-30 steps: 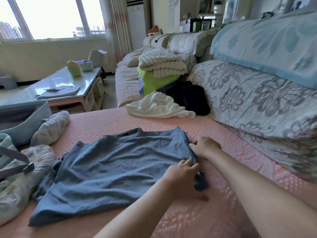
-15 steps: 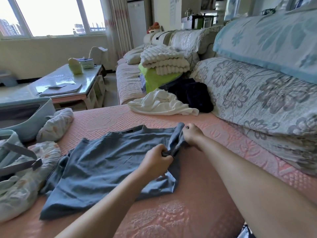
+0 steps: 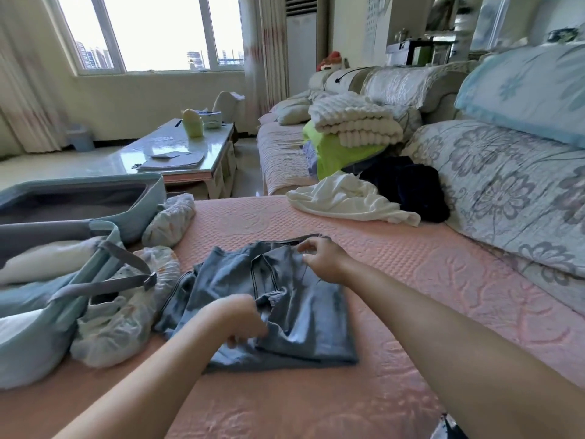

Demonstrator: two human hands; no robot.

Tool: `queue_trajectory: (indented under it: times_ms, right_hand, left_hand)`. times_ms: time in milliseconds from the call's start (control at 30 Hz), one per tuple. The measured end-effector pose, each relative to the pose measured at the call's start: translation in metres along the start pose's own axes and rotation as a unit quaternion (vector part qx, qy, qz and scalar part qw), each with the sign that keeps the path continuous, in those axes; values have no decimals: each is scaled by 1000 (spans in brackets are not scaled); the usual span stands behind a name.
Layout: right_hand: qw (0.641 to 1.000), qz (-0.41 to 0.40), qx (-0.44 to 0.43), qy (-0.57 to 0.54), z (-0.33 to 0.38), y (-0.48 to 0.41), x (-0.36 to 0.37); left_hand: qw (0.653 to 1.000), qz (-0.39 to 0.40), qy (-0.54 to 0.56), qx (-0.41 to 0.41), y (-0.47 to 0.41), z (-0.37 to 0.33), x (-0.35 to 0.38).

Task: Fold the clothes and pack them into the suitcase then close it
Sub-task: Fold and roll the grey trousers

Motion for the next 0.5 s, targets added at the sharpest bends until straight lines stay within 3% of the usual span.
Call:
queue_trajectory:
  times_ms: [100,167,367,500]
  right_hand:
    - [987,36,0,157,-23,4,-12]
    - [973,68,-1,222,-36,5,-10]
    - [926,109,-70,354,-39,5,19]
    - [906,171,-77,381,-39,2,39]
  left_hand:
    - [987,-160,-3,27,-17,-4,-9]
    - [980,-189,47,32,-32,-8,-5]
    - [977,-179,92,69,-50,-17,10]
    - [997,-66,37,26,-46,-10,-4]
Point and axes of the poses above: each hand's wrist, its own y-axis away from the middle knuckle, its own x-axis out of the palm, z = x × y, the point moved 2 cm from there along -y, towards the middle knuckle, and after that the axes turned 9 degrees about y, right-handed, at the moved point
